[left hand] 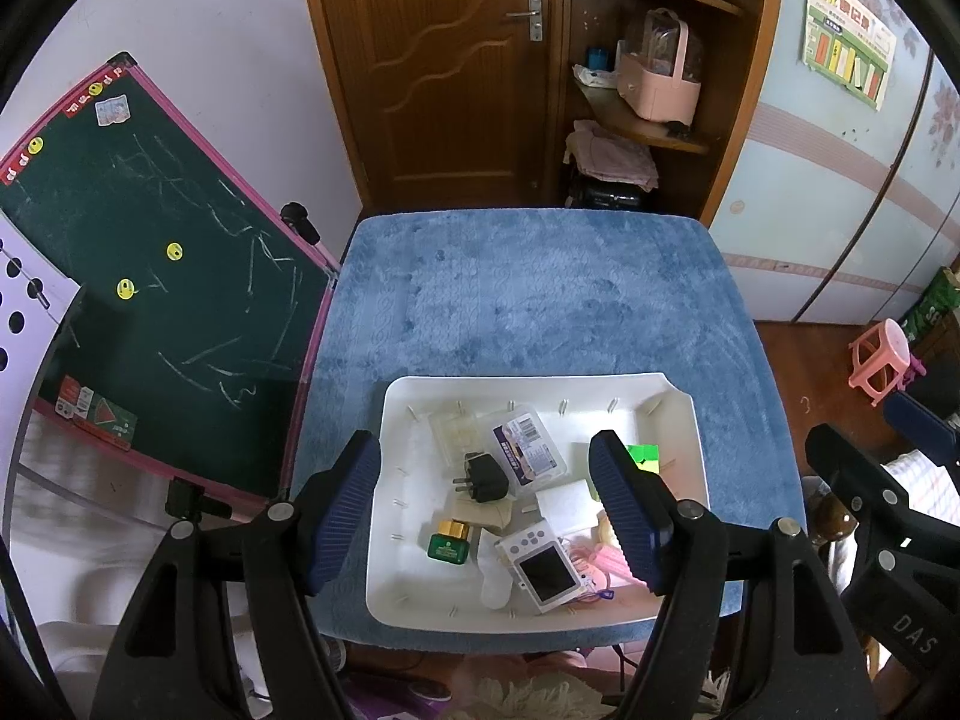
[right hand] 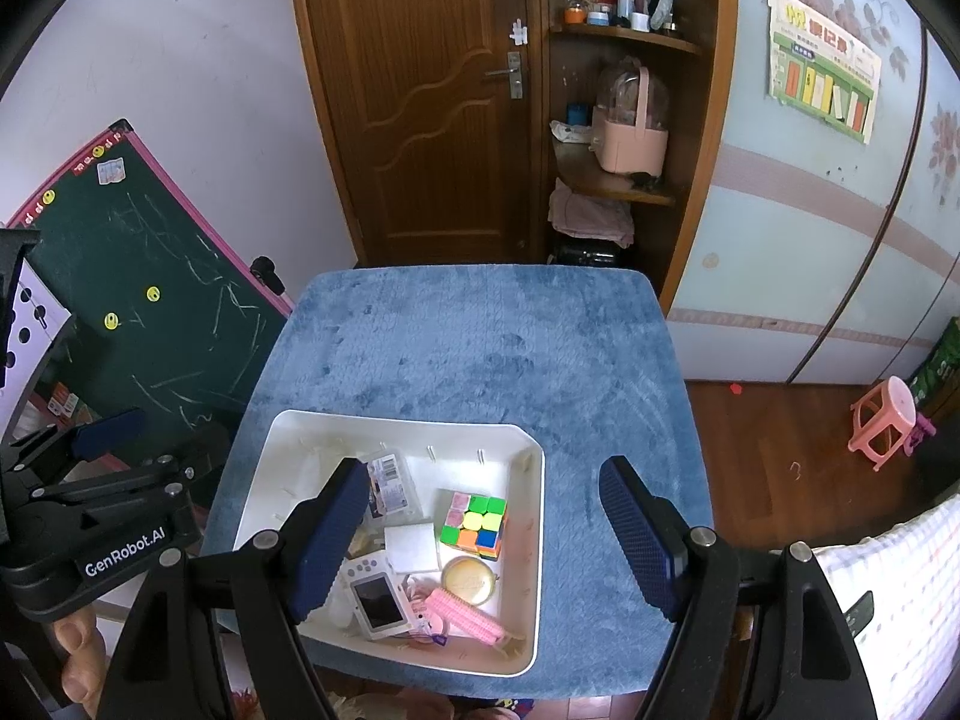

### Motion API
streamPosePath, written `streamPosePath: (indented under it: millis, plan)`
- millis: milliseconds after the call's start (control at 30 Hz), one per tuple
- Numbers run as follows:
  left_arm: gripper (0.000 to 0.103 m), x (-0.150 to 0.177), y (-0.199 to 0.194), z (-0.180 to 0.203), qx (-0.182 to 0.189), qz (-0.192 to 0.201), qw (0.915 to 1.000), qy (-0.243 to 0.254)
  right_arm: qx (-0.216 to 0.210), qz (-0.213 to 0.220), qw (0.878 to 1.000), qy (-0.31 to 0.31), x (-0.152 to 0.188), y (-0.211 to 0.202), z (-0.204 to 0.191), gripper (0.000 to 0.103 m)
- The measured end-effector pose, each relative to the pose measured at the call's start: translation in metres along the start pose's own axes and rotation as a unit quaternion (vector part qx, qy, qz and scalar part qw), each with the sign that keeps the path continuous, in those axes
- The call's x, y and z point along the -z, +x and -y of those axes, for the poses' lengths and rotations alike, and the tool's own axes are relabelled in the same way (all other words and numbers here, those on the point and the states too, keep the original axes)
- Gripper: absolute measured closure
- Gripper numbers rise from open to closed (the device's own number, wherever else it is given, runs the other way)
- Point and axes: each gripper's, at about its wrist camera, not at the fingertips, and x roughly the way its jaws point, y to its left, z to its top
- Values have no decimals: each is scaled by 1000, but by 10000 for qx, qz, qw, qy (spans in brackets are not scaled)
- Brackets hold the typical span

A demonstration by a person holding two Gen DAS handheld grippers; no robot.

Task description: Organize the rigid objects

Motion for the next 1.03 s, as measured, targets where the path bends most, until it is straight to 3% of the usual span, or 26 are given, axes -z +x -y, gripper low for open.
streamPosePath:
  millis: [1033]
  plan:
    - [28, 3, 1, -9, -46, -7, 10000, -14, -28, -29, 10000, 65, -2, 3, -8, 23]
